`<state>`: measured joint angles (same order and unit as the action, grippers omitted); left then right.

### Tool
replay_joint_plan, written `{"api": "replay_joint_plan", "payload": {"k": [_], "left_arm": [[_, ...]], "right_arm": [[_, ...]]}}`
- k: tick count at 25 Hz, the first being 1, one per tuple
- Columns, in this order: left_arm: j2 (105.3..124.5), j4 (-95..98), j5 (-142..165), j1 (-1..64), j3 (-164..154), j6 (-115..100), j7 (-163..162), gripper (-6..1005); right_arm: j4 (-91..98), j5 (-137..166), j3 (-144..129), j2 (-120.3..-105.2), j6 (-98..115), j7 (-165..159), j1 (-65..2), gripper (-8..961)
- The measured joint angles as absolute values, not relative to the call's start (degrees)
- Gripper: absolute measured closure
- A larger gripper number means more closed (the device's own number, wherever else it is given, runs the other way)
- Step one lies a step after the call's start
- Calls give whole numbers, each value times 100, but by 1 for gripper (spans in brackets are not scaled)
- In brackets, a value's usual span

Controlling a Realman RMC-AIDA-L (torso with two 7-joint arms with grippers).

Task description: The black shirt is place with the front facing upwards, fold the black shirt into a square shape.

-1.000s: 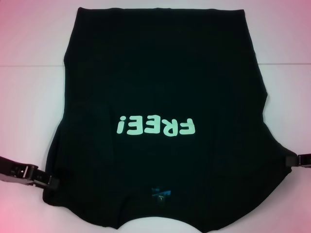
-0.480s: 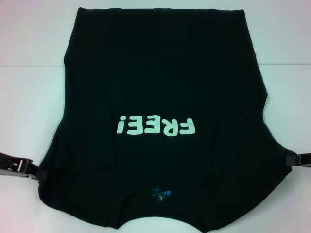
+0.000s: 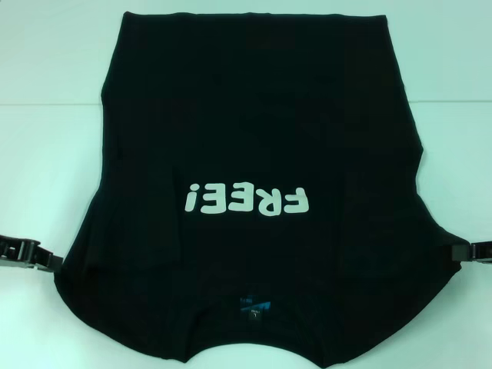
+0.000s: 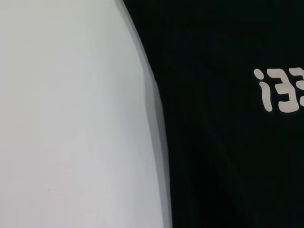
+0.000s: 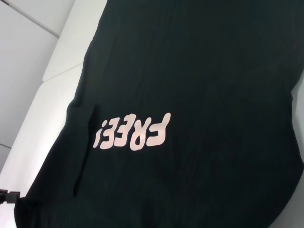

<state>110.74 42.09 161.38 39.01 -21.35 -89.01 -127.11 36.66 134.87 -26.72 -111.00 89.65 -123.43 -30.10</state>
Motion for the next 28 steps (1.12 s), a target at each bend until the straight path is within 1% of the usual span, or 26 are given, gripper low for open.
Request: {"api": "replay_joint_plan", "payload": {"k": [13,18,21,28], "left_arm": [[11093,4455,16124,3789,-2135,-8942,-12851,892],[11102,4858,16156,3638,-2134,-8999,-13062,741],[11095,4931,16158,3586,-2128,-9106,-13140,515],[11086,4784,16193,3606,-2157,-9314,-13368,262]], "right_arm": [[3633,13482,-2672,-11100,8928,-12337,-3067,932],[3629,13481,-2678,-11100,8926,-12315,-3068,933],[3629,13482,-2687,-11106,8914,-12289,-3064,933],[3629,13483,-2685,-11117,8902,-12161,-3007,932]]}}
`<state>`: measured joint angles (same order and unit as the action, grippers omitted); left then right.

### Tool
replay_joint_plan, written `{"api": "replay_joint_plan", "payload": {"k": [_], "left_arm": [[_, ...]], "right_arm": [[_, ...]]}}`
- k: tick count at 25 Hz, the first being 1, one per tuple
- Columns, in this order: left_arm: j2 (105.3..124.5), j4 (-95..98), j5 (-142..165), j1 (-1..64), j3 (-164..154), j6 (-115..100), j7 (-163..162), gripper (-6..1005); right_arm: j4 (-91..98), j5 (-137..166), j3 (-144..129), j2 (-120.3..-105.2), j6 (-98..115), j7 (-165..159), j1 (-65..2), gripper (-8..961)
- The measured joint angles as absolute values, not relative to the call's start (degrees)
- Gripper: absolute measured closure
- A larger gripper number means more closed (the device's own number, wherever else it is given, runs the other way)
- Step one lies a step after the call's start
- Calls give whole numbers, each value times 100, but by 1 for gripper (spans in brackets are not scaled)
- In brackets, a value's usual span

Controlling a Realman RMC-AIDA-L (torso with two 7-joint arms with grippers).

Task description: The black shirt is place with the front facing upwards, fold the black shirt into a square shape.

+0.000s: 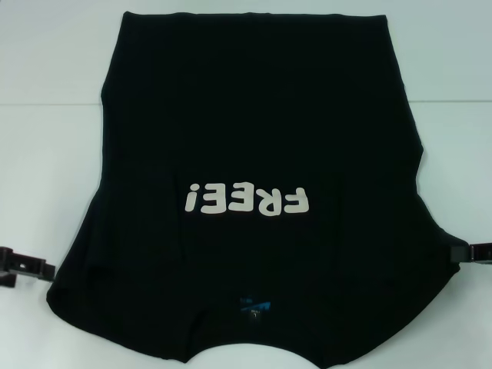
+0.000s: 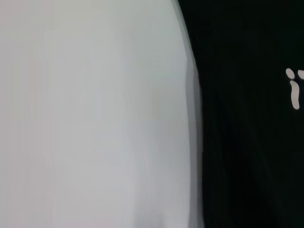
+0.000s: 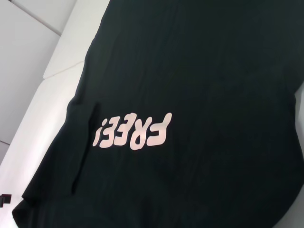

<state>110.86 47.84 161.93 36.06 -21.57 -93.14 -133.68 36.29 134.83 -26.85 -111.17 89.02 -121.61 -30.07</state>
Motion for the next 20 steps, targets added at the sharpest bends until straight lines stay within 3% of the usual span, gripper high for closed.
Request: {"api": "replay_joint_plan", "payload": {"k": [4,20], "left_arm": [[11084,4511,16200,3647,-2217,-9268,-13381,126],[11118,4115,16162,3818,-2277,-9246,-13342,134]], "right_arm": [[3629,13483,-2674,-11125,8893,-12110,-2956,931],[3630,13483,-2671,-11135,8905,-12097,-2952,929]]}}
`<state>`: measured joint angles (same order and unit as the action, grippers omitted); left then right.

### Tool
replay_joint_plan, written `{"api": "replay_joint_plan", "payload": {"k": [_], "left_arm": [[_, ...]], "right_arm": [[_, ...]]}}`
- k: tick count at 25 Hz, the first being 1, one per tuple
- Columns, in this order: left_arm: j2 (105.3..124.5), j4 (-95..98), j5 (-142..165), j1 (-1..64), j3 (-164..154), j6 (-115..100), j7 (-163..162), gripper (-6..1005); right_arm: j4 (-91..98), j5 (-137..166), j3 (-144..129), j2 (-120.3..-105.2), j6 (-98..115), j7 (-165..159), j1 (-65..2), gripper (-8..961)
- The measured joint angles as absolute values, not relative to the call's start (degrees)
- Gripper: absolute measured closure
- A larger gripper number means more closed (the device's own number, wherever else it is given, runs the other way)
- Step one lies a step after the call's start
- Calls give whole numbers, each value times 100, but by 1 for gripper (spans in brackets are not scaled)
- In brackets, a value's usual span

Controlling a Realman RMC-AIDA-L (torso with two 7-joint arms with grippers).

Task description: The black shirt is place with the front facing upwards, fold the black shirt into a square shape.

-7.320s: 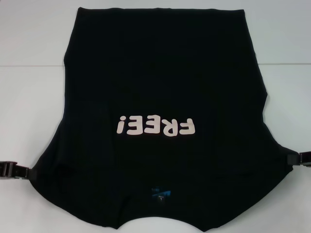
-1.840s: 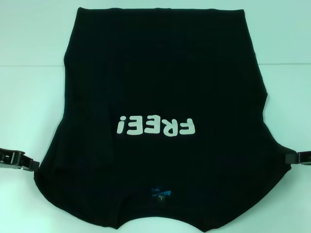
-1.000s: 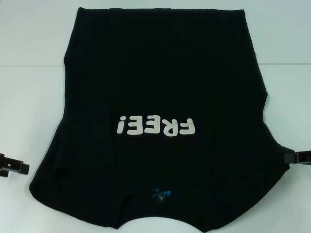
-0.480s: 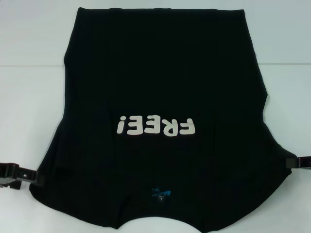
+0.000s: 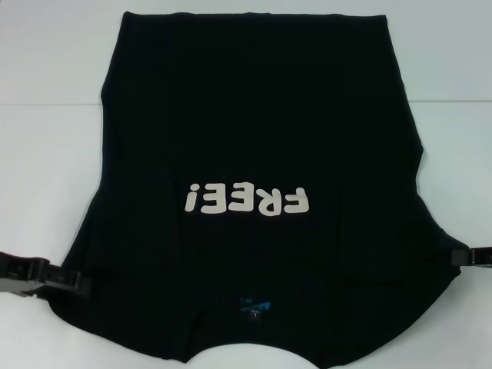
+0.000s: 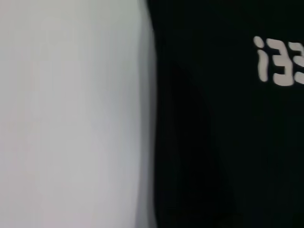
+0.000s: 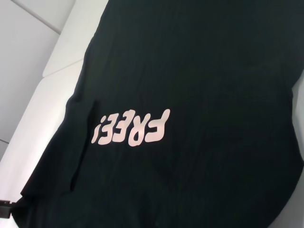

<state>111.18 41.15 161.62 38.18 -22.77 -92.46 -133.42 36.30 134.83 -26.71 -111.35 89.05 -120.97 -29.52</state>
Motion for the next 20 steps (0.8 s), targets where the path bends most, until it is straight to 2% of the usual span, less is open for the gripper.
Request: {"api": "replay_joint_plan", "payload": {"k": [3,19,20], "left_arm": [[11118,3950,16188,3924,-2376,-9246,-13348,138],[11140,4027,16138,4128,-2759,-9068,-13353,489],[11138,4029,16137,4124,-2762,-9045,-13348,539]], "right_arm": [[3629,13479,-2663,-11135,8901,-12097,-2953,928],[3630,13341,-2437,-11110,8971,-12094,-2883,926],[3630,13341,-2436,-11109,8976,-12094,-2886,925]]}}
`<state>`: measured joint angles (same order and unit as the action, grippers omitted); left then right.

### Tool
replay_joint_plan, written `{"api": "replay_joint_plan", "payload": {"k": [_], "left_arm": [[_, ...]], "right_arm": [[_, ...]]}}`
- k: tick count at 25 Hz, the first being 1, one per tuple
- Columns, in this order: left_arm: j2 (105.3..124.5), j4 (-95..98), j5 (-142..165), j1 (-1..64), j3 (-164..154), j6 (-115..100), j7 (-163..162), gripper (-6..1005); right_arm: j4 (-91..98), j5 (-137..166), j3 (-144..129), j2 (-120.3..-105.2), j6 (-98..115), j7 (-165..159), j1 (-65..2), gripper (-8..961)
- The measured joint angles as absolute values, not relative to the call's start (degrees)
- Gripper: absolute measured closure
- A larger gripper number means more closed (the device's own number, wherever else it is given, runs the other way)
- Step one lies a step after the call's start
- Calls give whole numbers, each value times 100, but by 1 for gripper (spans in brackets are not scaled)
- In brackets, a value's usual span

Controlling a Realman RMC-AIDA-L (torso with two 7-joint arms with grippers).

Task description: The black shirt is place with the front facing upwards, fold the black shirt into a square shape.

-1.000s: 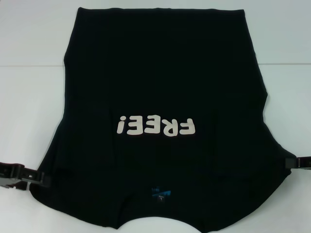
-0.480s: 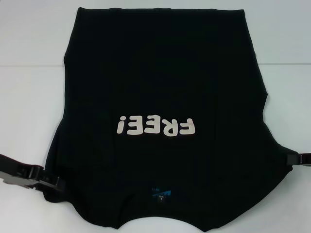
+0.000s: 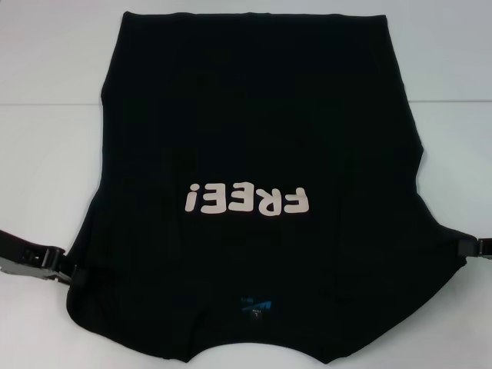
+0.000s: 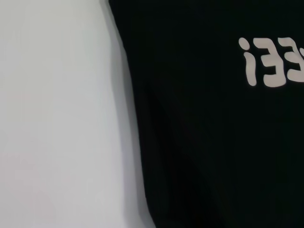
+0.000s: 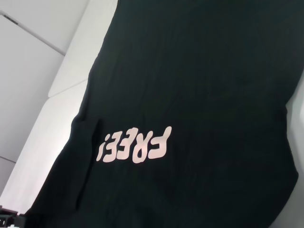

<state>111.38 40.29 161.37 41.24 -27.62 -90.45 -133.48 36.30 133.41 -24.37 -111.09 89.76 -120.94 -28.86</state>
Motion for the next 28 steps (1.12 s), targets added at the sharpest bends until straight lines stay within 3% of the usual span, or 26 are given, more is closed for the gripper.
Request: {"api": "replay_joint_plan", "payload": {"k": [4,10,15,28], "left_arm": [[11136,4031,16136,4086,-2760,-8991,-13311,741],[11147,4035,16111,4064,-2737,-8947,-13267,941],[11141,4133,16069,4052,-2733,-8945,-13263,993],[11063,4322,15547,3919,-2532,-9283,-13109,992]], "right_arm": [[3630,13335,-2434,-11109,9018,-12100,-2897,925],[3630,13332,-2434,-11109,9025,-12116,-2923,924],[3630,13332,-2434,-11109,9027,-12115,-2920,923],[3630,13333,-2434,-11118,9027,-12108,-2922,921]]}}
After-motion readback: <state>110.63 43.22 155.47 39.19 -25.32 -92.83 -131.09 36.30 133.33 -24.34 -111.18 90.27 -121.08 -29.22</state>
